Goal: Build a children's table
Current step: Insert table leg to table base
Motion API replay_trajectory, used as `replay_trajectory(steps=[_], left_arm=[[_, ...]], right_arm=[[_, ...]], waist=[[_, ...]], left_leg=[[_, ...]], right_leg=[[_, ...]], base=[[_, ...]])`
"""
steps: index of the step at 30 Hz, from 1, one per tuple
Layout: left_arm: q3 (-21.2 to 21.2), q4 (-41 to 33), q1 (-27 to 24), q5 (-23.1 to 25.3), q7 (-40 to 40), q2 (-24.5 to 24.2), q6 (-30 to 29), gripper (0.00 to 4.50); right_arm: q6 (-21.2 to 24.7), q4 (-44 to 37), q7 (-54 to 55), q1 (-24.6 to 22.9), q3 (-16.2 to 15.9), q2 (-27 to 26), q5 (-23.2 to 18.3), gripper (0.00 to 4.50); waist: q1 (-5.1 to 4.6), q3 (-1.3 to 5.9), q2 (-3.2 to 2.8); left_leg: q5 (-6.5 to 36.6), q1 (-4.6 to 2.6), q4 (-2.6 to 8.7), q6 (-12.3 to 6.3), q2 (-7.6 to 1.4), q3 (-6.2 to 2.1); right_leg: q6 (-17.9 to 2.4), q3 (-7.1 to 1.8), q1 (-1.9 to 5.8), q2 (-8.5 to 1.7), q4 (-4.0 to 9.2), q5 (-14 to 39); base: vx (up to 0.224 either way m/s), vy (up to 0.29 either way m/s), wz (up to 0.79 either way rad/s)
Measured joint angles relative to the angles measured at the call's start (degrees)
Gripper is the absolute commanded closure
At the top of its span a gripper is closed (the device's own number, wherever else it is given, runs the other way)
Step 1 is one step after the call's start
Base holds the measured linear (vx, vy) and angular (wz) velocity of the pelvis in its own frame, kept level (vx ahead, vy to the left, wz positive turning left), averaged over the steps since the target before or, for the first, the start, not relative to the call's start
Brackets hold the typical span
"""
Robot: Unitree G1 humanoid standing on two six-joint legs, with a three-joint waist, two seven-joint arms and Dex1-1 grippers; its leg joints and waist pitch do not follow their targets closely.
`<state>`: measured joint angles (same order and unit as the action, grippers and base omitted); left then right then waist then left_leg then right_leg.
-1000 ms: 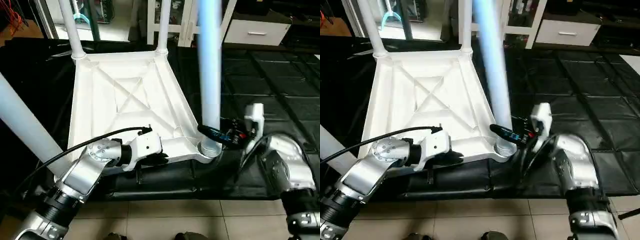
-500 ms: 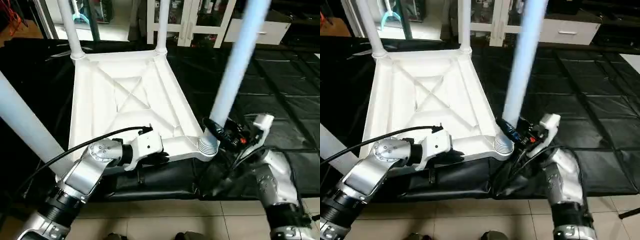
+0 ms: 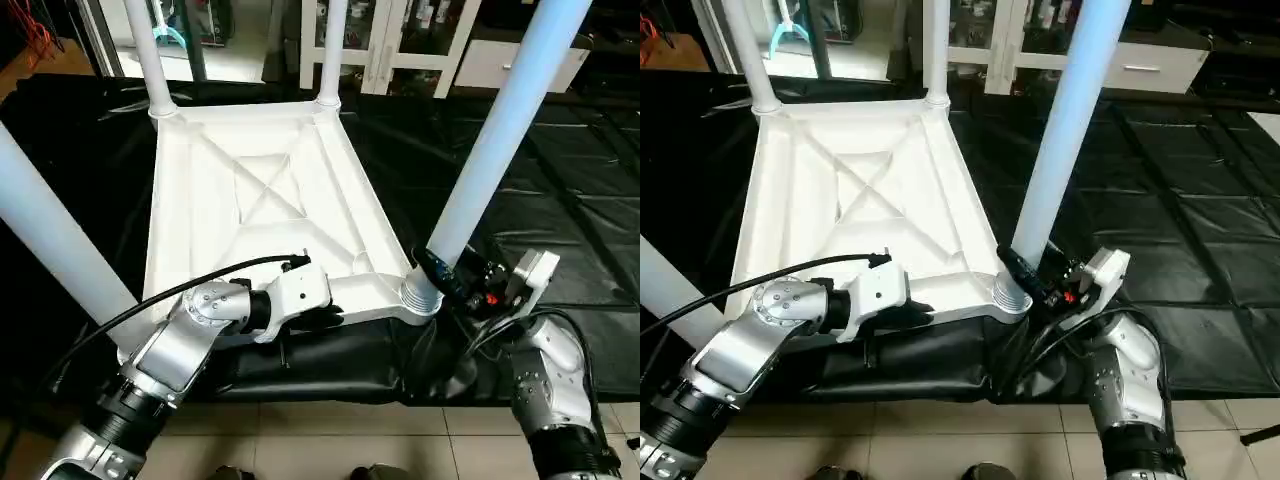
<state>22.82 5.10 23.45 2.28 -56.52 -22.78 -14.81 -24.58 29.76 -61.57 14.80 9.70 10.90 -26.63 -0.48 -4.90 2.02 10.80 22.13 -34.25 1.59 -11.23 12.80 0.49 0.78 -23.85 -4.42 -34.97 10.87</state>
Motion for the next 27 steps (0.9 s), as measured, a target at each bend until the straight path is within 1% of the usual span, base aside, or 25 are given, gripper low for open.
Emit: replay_trajectory(steps=[4, 10, 13, 17, 21, 22, 23, 25, 27], left_arm=[[0.01, 0.14, -0.01, 0.16, 0.51, 0.12, 0.01, 4.50], [0.01, 0.51, -0.17, 0.35, 0.88, 0.12, 0.01, 4.50], [0.13, 0.97, -0.19, 0.36, 0.84, 0.11, 0.01, 4.50], [0.43, 1.46, -0.24, 0.42, 0.88, 0.12, 0.01, 4.50], [0.58, 1.48, -0.30, 0.52, 0.95, 0.11, 0.01, 4.50], [0.63, 1.49, -0.32, 0.52, 0.91, 0.10, 0.01, 4.50], [0.67, 1.54, -0.32, 0.52, 0.81, 0.11, 0.01, 4.50], [0.80, 1.56, -0.32, 0.54, 0.47, 0.14, 0.03, 4.50], [0.90, 1.57, -0.33, 0.55, 0.31, 0.02, 0.03, 4.50]], right_arm=[[-0.01, 0.01, 2.14, -0.65, 0.98, -1.68, -0.72, 2.66], [2.53, -0.02, 3.51, -0.69, 0.90, -2.43, -1.37, 2.66], [5.19, 0.35, 3.03, -0.35, 0.86, -1.57, -1.98, 2.66], [5.72, 1.89, 2.17, 0.28, 0.86, -1.23, -1.98, 2.66], [6.00, 2.06, 2.13, 0.28, 0.86, -1.21, -1.98, 2.66], [6.99, 1.93, 1.80, 0.28, 0.85, -1.03, -2.25, 2.66], [9.58, 1.74, 1.65, 0.48, 0.87, -0.38, -3.08, 2.66], [17.54, 0.96, 1.66, 0.78, 1.15, 1.65, -5.62, 2.66], [20.04, 0.69, 1.74, 0.78, 1.24, 1.91, -6.49, 2.66]], waist=[[-0.13, 0.07, 0.11], [-0.53, 0.34, 0.42], [-0.67, 0.72, 0.58], [-0.72, 1.34, 0.78], [-0.77, 1.45, 0.87], [-0.78, 1.49, 0.85], [-0.77, 1.54, 0.89], [-0.71, 1.59, 0.92], [-0.69, 1.70, 0.98]], left_leg=[[0.00, -0.01, 0.04, 0.01, 0.00, -0.01], [0.06, -0.08, 0.06, 0.10, 0.00, -0.07], [0.11, -0.13, 0.07, 0.19, 0.00, -0.10], [0.16, -0.16, 0.07, 0.26, 0.00, -0.14], [0.29, -0.21, 0.07, 0.47, 0.00, -0.23], [0.29, -0.20, 0.07, 0.48, 0.00, -0.24], [0.29, -0.21, 0.07, 0.48, 0.00, -0.24], [0.29, -0.23, 0.15, 0.48, 0.01, -0.27], [0.29, -0.26, 0.31, 0.48, 0.01, -0.27]], right_leg=[[0.02, 0.00, 0.00, 0.00, 0.00, 0.01], [0.25, 0.01, 0.07, 0.02, 0.00, 0.15], [0.31, 0.01, 0.14, 0.03, 0.05, 0.19], [0.50, 0.02, 0.07, 0.03, 0.07, 0.30], [0.58, 0.02, 0.00, 0.08, 0.18, 0.35], [0.58, 0.02, 0.00, 0.08, 0.20, 0.35], [0.61, 0.02, 0.03, 0.09, 0.21, 0.37], [0.75, 0.00, 0.11, 0.11, 0.23, 0.48], [0.78, 0.01, 0.11, 0.13, 0.25, 0.50]], base=[[0.000, 0.000, 0.00], [0.000, 0.000, 0.00], [0.000, 0.000, 0.00], [0.000, 0.000, 0.00], [0.000, 0.000, 0.00], [0.000, 0.000, 0.00], [0.000, 0.000, 0.00], [0.000, 0.000, 0.00], [0.000, 0.000, 0.00]])
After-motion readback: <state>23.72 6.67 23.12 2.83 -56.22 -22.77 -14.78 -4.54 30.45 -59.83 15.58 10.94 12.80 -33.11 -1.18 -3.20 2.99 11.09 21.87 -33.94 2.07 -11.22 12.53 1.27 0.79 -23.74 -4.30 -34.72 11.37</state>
